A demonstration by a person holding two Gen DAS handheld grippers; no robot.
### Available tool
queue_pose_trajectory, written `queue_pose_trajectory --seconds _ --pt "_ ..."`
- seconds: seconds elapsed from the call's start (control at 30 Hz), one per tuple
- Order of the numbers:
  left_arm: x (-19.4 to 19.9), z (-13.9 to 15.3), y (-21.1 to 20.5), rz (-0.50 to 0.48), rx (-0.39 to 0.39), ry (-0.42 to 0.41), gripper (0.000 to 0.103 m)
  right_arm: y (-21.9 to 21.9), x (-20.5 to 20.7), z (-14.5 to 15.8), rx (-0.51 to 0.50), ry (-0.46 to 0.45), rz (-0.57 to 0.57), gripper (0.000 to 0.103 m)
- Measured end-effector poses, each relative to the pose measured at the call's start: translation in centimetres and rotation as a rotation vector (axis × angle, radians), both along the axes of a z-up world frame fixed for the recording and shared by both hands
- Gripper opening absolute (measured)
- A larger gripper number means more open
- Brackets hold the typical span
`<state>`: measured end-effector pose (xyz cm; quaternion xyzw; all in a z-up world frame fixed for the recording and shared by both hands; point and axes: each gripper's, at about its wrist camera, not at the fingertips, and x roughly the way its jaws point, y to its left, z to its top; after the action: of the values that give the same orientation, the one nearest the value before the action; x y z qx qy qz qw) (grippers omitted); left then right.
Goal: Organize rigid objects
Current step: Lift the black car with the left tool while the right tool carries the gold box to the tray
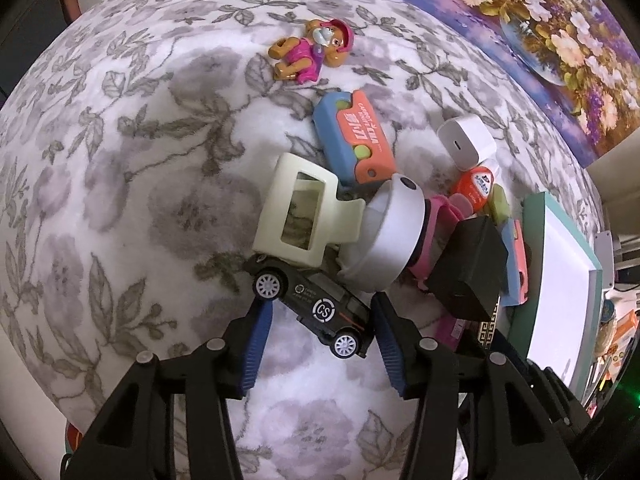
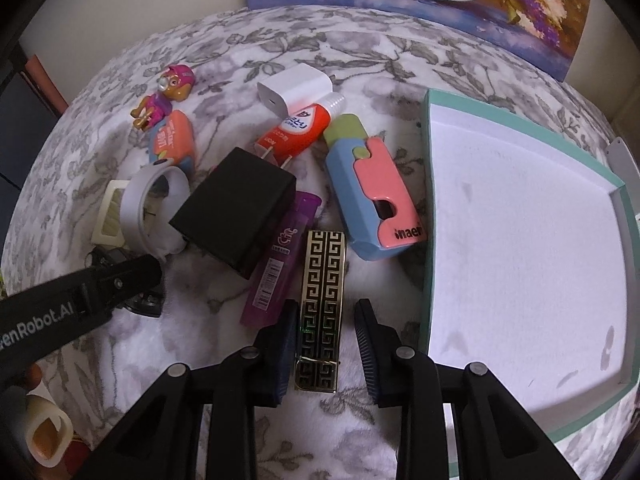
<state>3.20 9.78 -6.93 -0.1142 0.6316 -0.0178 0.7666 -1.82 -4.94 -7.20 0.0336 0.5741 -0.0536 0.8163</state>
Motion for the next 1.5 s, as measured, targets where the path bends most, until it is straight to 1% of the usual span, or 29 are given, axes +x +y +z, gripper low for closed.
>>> queue_pose_trajectory --seconds 0.2,0.4,0.53,0.67,0.8,0.97,1.1,1.13,1.23,1.3,1.33,1.4,1.5 --pt "-0.7 0.2 -1.1 -0.035 -0.007 0.000 0.039 0.0 0.1 0.0 -0.011 -0.010 0.007 0.032" --pt "-1.1 0.6 -1.2 -0.045 -0.018 -0.006 0.039 0.1 0.2 0.0 -0.013 -0.013 0.007 0.032" --pt "-1.8 1.0 -0.9 -0.052 -0.016 -0.011 0.039 -0.3 -0.1 0.2 0.022 -0.018 0.006 0.023" --pt "-2.6 1.5 -0.4 -0.048 -0.022 -0.021 0.038 -1.1 -0.5 0.2 0.085 -0.017 -0.014 0.022" --pt "-3.1 2.6 -0.2 -0.049 -0.011 -0.058 0.038 -1.9 -1.1 0.8 0.147 -0.032 -0.038 0.022" --pt "-4.0 4.4 -0.2 -0.059 -0.020 -0.117 0.038 -2.9 -2.0 2.4 0.205 -0.095 -0.057 0.022" --pt "-4.8 6.9 -1.0 -0.079 -0.003 -0.198 0.038 -3.8 -2.9 4.5 0.244 -0.168 -0.093 0.022" --pt "-5.0 7.5 -1.1 -0.084 -0.001 -0.206 0.038 -4.0 -3.0 4.8 0.247 -0.181 -0.100 0.022" --pt "-4.9 9.0 -2.5 -0.109 0.001 -0.231 0.038 -4.8 -3.0 5.8 0.245 -0.223 -0.142 0.022" --pt "-4.3 10.0 -4.1 -0.135 -0.010 -0.240 0.038 -6.0 -2.9 6.5 0.249 -0.256 -0.188 0.022" --pt "-4.1 10.7 -5.2 -0.156 -0.016 -0.248 0.038 -6.7 -3.0 6.9 0.234 -0.267 -0.211 0.022" --pt "-3.6 11.4 -7.3 -0.195 -0.022 -0.256 0.038 -8.0 -3.1 7.5 0.173 -0.281 -0.254 0.022" --pt "-2.9 11.9 -10.4 -0.240 -0.032 -0.260 0.039 -10.3 -3.2 7.5 0.154 -0.282 -0.321 0.022"
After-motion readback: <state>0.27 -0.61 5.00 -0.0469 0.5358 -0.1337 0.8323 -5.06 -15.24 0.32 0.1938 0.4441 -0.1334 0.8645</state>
